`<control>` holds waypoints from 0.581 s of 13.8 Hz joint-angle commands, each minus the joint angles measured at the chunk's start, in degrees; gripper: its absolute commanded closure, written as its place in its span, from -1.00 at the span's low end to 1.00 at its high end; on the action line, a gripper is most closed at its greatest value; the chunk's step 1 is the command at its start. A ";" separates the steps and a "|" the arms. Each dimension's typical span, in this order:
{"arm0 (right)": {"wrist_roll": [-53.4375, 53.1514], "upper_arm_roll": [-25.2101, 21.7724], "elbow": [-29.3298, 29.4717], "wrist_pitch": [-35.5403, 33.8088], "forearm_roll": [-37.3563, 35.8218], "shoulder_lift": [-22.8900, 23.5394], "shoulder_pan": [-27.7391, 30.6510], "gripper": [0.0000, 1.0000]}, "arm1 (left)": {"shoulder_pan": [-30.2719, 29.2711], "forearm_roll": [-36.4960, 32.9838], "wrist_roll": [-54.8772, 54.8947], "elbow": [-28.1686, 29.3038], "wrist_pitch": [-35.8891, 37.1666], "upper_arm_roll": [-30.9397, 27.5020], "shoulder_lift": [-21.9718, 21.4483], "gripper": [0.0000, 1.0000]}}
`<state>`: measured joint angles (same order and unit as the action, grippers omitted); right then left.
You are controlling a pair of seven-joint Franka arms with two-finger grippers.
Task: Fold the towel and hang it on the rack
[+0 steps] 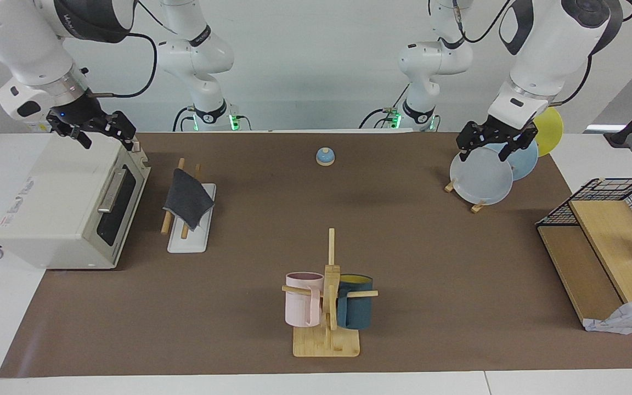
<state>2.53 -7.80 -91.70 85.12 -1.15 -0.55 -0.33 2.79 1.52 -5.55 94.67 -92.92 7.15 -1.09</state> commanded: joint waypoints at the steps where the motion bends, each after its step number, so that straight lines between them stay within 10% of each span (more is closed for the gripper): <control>1: -0.34 0.51 -1.02 0.93 -0.43 -0.94 -0.02 -1.00 | 0.03 -0.91 0.36 0.25 0.10 -0.12 -0.66 -1.00; 8: -0.25 0.86 -0.93 0.93 -0.52 -0.94 -0.11 -1.00 | 0.03 -0.91 0.36 0.25 0.19 -0.12 -0.66 -1.00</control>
<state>2.53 -7.25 -91.70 85.12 -1.15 -0.55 -0.49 2.79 1.52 -5.55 94.67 -92.91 7.15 -1.09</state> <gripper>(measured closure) 0.000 0.000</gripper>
